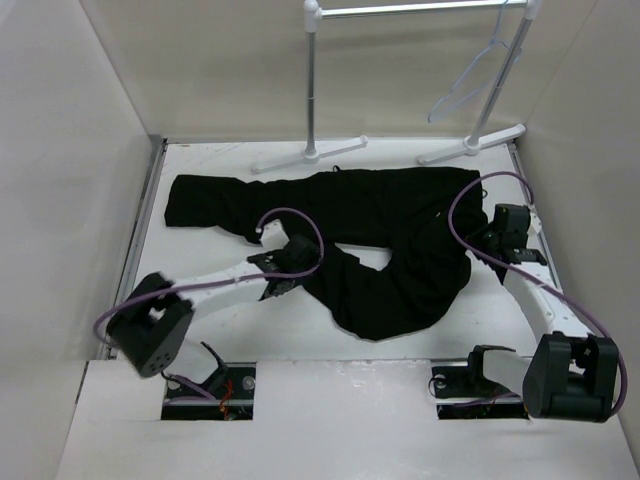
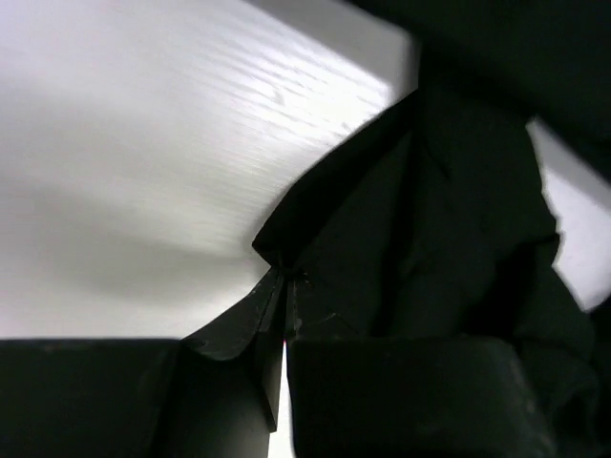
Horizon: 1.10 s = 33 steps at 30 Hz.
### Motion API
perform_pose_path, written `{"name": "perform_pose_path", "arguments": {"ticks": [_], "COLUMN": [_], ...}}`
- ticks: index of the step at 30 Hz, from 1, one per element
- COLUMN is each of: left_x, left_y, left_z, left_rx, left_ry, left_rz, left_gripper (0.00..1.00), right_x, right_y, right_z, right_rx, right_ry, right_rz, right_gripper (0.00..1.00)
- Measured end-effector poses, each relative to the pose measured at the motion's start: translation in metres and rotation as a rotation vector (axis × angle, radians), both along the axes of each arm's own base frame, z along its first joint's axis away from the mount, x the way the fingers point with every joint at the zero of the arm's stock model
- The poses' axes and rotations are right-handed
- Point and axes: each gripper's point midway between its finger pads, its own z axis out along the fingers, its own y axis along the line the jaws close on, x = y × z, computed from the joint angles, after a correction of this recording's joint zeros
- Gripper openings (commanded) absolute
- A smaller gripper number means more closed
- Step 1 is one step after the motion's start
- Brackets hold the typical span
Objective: Place the trousers on the hanger
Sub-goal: Flatten out the trousers at the center of the board.
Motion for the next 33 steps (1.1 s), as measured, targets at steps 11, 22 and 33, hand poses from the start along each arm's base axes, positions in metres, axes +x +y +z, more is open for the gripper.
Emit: {"name": "perform_pose_path", "arguments": {"ticks": [11, 22, 33], "left_x": [-0.05, -0.132, -0.116], "left_y": [0.162, 0.286, 0.277], "left_z": [0.216, 0.197, 0.159], "left_rx": [-0.086, 0.311, 0.372], "left_ry": [-0.438, -0.259, -0.138], "left_rz": [0.363, 0.702, 0.636], "left_gripper": [0.0, 0.01, 0.01], "right_x": [-0.023, -0.064, -0.06], "right_y": [-0.005, 0.004, 0.009], "right_z": [0.03, 0.062, -0.033], "right_rx": [-0.041, -0.076, -0.01], "right_ry": [0.001, -0.008, 0.243], "right_rz": [-0.016, 0.043, 0.063], "right_gripper": [0.12, 0.14, 0.66]}}
